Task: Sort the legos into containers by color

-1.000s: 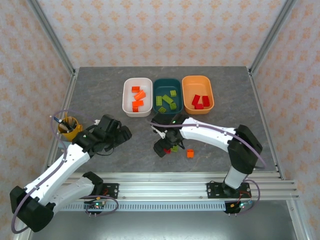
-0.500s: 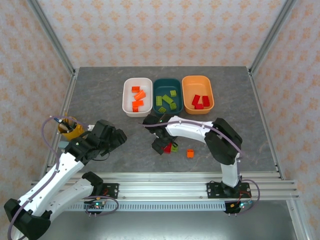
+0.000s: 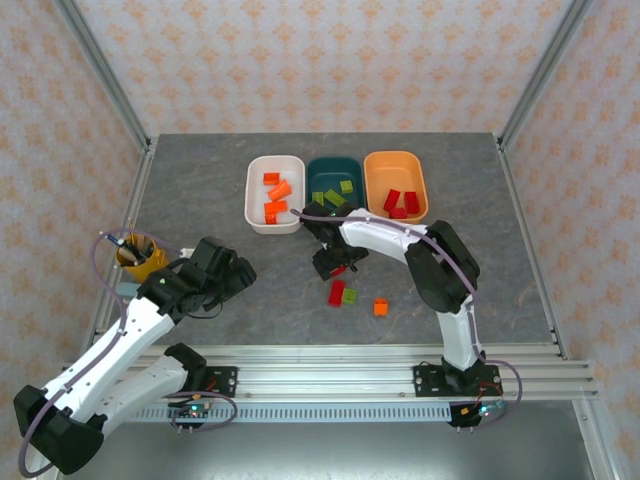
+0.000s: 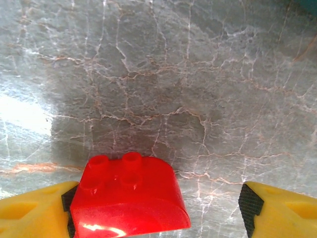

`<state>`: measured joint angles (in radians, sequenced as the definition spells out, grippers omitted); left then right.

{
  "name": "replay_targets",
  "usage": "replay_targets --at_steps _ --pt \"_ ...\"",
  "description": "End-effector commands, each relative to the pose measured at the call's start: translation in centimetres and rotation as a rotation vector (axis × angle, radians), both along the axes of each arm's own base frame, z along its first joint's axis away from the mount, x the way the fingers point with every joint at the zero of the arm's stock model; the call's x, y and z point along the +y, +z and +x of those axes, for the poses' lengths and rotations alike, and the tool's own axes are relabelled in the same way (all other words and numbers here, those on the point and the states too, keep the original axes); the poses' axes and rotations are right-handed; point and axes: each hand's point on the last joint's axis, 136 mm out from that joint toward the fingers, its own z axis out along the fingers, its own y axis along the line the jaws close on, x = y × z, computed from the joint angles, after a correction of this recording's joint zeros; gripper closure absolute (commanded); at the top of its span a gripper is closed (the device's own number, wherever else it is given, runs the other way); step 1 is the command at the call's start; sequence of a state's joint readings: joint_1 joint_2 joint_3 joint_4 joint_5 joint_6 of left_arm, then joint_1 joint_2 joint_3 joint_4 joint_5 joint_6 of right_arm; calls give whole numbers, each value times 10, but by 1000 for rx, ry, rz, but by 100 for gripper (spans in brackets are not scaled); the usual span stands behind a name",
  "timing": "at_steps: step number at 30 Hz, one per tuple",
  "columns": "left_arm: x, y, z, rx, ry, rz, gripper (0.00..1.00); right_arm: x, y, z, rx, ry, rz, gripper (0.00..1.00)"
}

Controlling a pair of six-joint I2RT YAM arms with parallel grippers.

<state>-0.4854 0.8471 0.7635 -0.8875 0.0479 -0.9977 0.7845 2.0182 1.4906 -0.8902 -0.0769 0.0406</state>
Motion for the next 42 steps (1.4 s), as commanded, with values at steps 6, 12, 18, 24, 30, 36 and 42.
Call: replay_targets --at_steps 6,12,18,24,30,36,42 --pt "-7 6 6 -28 -11 -24 18 12 35 -2 35 -447 193 11" --pt "-42 8 19 -59 -155 -90 18 11 33 -7 76 -790 249 17" --pt "-68 19 29 -131 -267 -123 15 14 14 -10 140 -957 257 30" --pt "-75 37 40 -248 -277 -147 13 17 4 -3 139 -1005 267 38" --pt "-81 35 38 -226 -304 -156 13 15 -11 -3 155 -1038 239 50" --pt "-86 25 31 -167 -327 -171 15 14 -17 0 147 -1054 224 66" --pt "-86 29 33 -178 -318 -177 15 5 -8 4 90 -1028 210 86"
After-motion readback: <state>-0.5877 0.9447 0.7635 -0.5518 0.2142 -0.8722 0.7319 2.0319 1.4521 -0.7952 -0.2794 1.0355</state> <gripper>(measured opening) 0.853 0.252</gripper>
